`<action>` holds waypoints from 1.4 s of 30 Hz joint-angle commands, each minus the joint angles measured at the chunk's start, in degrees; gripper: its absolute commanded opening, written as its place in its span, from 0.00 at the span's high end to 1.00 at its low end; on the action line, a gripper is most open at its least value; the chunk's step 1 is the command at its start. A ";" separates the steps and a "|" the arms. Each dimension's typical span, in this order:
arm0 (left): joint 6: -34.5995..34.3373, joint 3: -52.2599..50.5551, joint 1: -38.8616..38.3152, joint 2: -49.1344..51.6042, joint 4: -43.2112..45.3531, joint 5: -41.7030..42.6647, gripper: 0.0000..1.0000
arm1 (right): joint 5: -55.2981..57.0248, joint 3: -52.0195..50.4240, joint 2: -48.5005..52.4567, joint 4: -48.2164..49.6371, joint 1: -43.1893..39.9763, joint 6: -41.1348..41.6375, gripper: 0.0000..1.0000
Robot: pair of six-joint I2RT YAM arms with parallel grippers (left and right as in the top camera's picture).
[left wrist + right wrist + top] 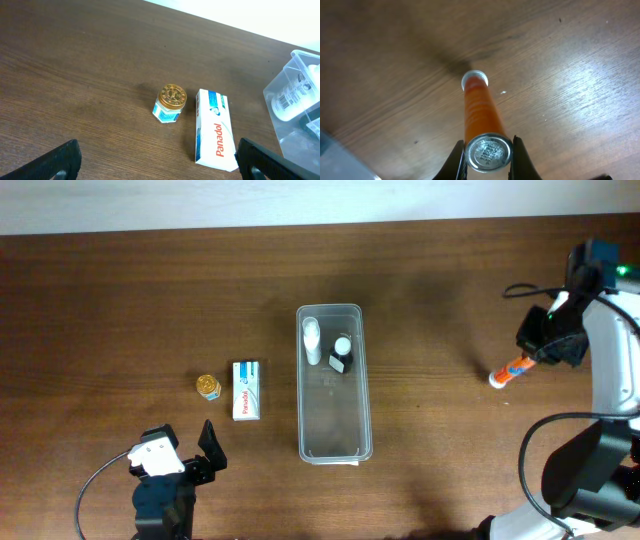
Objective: Pack container
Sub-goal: 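Grasp the orange tube by its cap and carry it to the container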
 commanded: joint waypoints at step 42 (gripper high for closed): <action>0.07 -0.26 0.24 -0.42 0.13 0.42 0.01 | 7.50 26.99 13.81 -6.69 56.50 3.06 0.92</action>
